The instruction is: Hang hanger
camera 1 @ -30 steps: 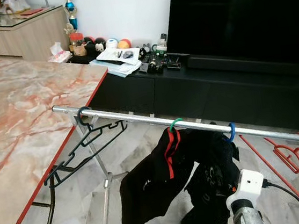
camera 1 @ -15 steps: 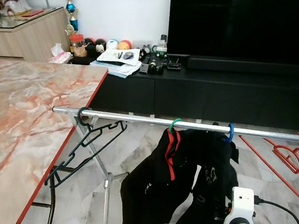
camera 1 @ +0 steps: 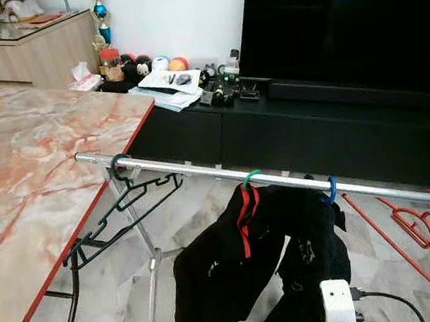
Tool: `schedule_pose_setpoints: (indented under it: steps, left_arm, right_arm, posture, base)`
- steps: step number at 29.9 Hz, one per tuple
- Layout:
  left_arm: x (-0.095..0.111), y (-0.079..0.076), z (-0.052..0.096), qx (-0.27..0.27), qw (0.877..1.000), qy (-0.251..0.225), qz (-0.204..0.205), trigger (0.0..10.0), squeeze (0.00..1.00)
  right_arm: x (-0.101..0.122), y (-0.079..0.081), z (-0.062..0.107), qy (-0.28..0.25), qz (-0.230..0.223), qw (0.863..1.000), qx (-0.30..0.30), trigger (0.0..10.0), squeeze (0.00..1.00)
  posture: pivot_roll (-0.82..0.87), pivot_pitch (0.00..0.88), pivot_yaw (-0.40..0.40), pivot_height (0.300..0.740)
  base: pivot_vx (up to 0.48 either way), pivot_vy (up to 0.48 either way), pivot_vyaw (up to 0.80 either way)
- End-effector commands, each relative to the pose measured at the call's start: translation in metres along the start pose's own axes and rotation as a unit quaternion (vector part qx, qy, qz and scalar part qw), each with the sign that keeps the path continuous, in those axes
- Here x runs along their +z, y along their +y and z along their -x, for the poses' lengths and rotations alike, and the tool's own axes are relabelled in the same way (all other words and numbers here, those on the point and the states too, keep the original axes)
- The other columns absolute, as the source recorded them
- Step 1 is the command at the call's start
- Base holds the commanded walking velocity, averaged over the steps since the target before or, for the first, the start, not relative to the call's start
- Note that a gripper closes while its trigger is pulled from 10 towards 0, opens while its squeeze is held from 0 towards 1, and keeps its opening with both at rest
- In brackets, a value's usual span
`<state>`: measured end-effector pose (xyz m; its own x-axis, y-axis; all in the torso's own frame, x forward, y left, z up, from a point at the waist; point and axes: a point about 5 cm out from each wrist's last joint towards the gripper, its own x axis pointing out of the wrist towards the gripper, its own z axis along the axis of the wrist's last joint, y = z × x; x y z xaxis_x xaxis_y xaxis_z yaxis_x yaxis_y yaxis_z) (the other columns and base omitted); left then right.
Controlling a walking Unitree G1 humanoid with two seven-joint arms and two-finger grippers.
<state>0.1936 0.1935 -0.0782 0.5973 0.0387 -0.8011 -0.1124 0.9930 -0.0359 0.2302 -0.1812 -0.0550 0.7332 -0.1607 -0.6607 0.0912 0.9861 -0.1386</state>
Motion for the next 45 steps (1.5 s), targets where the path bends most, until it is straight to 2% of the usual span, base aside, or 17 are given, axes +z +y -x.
schedule_pose_setpoints:
  steps: [1,4,5,11,18,19,20,28,35,45]
  left_arm:
    - [-0.004,-0.002,0.0,-0.005,1.0,0.013,-0.01,10.0,0.0]
    - [-0.003,-0.001,0.0,-0.007,1.0,0.012,-0.01,10.0,0.0]
    - [-0.003,-0.001,0.0,-0.009,1.0,0.012,-0.009,10.0,0.0]
    - [-0.006,-0.003,0.001,-0.021,0.999,0.018,-0.016,10.0,0.0]
    - [-0.007,-0.003,0.001,-0.021,0.999,0.019,-0.016,10.0,0.0]
    - [-0.007,-0.003,0.001,-0.021,0.999,0.019,-0.016,10.0,0.0]
    - [-0.006,-0.003,0.001,-0.021,0.999,0.019,-0.017,10.0,0.0]
    - [-0.006,-0.003,0.0,-0.021,0.999,0.019,-0.021,10.0,0.0]
    - [-0.006,-0.003,0.0,-0.024,0.999,0.022,-0.025,10.0,0.0]
    - [-0.007,-0.003,0.001,-0.026,0.999,0.024,-0.032,10.0,0.0]
  right_arm:
    - [-0.007,-0.008,0.001,0.016,-0.004,1.0,-0.014,10.0,0.0]
    - [-0.009,-0.007,0.001,0.019,-0.002,1.0,-0.008,10.0,0.0]
    - [-0.013,-0.006,0.002,0.037,0.01,0.999,-0.002,10.0,0.0]
    - [-0.028,-0.004,0.005,0.073,0.022,0.997,0.005,10.0,0.0]
    - [-0.028,-0.008,0.006,0.067,0.02,0.998,-0.005,10.0,0.0]
    - [-0.027,-0.009,0.005,0.065,0.021,0.998,-0.007,7.0,0.0]
    - [-0.027,-0.011,0.005,0.063,0.022,0.998,-0.011,0.0,0.0]
    - [-0.03,-0.015,0.006,0.066,0.024,0.997,-0.016,0.0,0.0]
    - [-0.028,-0.016,0.006,0.059,0.051,0.997,-0.013,0.0,0.0]
    - [-0.028,-0.014,0.006,0.055,0.054,0.997,-0.013,0.0,0.0]
  posture:
    - [0.12,0.0,-0.086,0.74]
    - [0.12,0.0,-0.088,0.74]
    - [0.12,0.0,-0.089,0.74]
    - [0.11,0.0,-0.088,0.74]
    - [0.11,0.0,-0.091,0.74]
    - [0.11,0.0,-0.091,0.74]
    - [0.11,0.0,-0.092,0.74]
    - [0.11,0.0,-0.092,0.74]
    - [0.11,0.0,-0.091,0.74]
    - [0.11,0.0,-0.091,0.74]
  base:
    - [0.0,0.0,0.0]
    - [0.0,0.0,0.0]
    - [0.0,0.0,0.0]
    - [0.0,0.0,0.0]
    - [0.0,0.0,0.0]
    - [0.0,0.0,0.0]
    - [0.0,0.0,0.0]
    - [0.0,0.0,0.0]
    - [0.0,0.0,0.0]
    - [0.0,0.0,0.0]
